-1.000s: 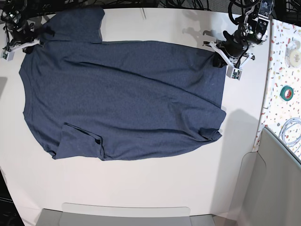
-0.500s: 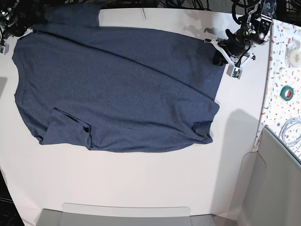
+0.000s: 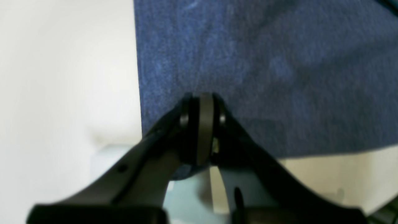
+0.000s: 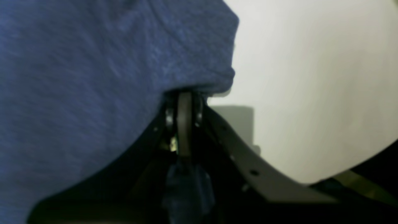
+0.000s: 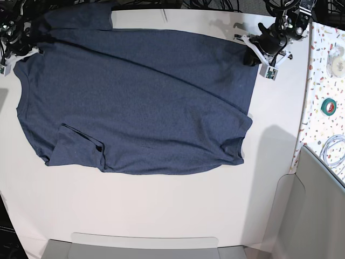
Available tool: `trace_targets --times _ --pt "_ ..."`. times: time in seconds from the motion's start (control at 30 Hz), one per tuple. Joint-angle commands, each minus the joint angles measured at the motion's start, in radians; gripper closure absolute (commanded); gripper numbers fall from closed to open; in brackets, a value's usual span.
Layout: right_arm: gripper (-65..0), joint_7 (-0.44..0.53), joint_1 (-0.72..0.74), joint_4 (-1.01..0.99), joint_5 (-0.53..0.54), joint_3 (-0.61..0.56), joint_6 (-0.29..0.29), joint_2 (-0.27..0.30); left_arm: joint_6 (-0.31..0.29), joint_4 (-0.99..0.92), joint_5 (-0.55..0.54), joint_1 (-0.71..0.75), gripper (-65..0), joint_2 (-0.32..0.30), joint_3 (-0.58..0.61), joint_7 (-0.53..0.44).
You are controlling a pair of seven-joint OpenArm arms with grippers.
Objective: Layout the t-shirt on the table in an organized manner, then fold the t-shirt properly
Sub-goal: 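Hold the shirt corners with both grippers and drag them to straighten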
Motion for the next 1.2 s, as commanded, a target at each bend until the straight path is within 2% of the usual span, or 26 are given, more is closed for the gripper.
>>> trace_targets --times 0.0,0.2,0.37,0.53,0.83,1.07,1.17 --pt "0.0 0.020 0.007 0.039 0.004 0.006 -0.003 0.019 0.002 -0.003 0.017 0.037 -4.0 -0.002 0.015 0.202" --pt "0.0 0.020 0.029 0.166 0.004 0.006 -0.003 -0.025 0.002 0.112 0.017 0.037 -4.0 -0.004 0.014 0.308" --pt "0.0 0.020 0.050 0.272 0.004 0.006 -0.003 -0.048 0.002 0.163 0.017 0.034 -4.0 -0.066 0.012 0.337" --pt "0.0 0.020 0.082 0.277 0.005 0.005 -0.001 -0.050 0.002 0.157 0.017 0.008 -4.0 -0.105 0.009 0.336" --pt "0.0 0.020 0.224 0.234 -0.002 -0.189 -0.006 -0.048 0.003 0.118 0.022 -0.104 -4.0 -0.149 0.009 0.337" --pt "0.0 0.020 0.287 0.171 -0.002 -0.209 -0.008 -0.047 0.003 0.118 0.209 -0.101 -4.1 -0.140 0.011 0.339" --pt "0.0 0.020 0.273 0.177 -0.001 -0.209 -0.008 -0.048 0.003 0.140 0.252 -0.084 -4.3 -0.102 -0.006 0.327"
